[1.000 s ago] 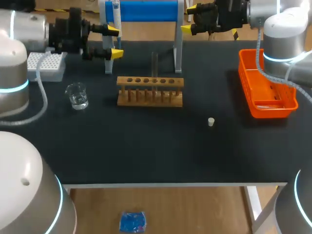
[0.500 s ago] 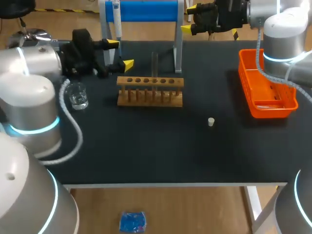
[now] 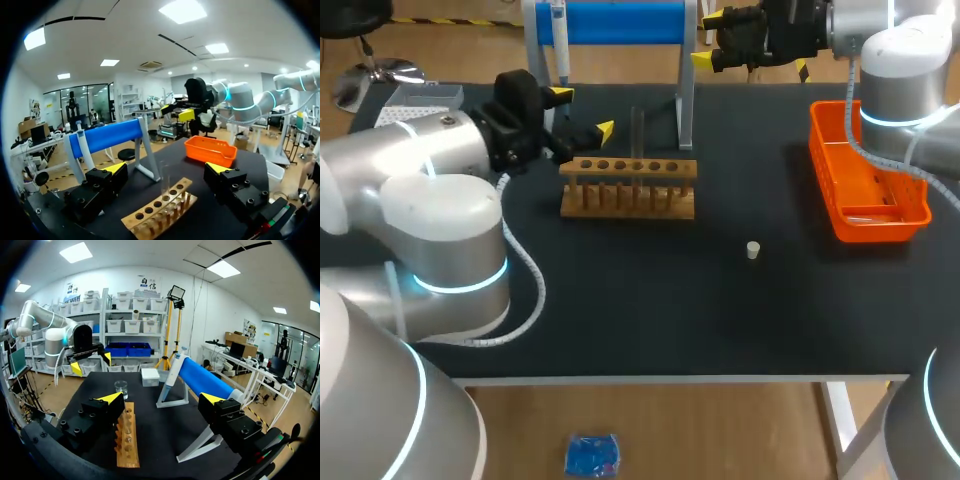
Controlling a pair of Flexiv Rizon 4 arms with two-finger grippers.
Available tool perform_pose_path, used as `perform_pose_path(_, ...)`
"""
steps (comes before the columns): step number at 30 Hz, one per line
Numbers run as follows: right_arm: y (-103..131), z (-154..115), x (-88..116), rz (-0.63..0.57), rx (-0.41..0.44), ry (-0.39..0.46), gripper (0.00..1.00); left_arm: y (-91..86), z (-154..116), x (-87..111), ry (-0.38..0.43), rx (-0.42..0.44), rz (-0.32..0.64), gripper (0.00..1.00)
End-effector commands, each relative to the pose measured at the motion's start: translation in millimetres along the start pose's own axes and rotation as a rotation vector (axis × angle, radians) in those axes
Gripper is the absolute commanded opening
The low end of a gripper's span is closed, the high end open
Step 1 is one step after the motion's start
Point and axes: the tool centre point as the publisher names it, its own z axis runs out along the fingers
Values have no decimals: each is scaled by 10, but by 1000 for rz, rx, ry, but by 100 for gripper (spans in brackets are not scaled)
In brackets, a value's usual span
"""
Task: Invert the test tube, pick up the pipette, mount the tip to pipette, aspirate from beaker and dispense into the tube, eject the tip, return the pipette, and cap with the stopper.
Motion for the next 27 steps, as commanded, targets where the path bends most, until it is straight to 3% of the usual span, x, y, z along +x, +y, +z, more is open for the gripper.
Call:
perform_pose_path(1, 5, -3, 0, 0, 2, 0, 100, 20, 67, 36, -15, -9, -3, 100)
perform_pose_path(27, 5, -3, 0, 0, 2, 0, 100, 209, 108, 175, 14, -31, -37, 100)
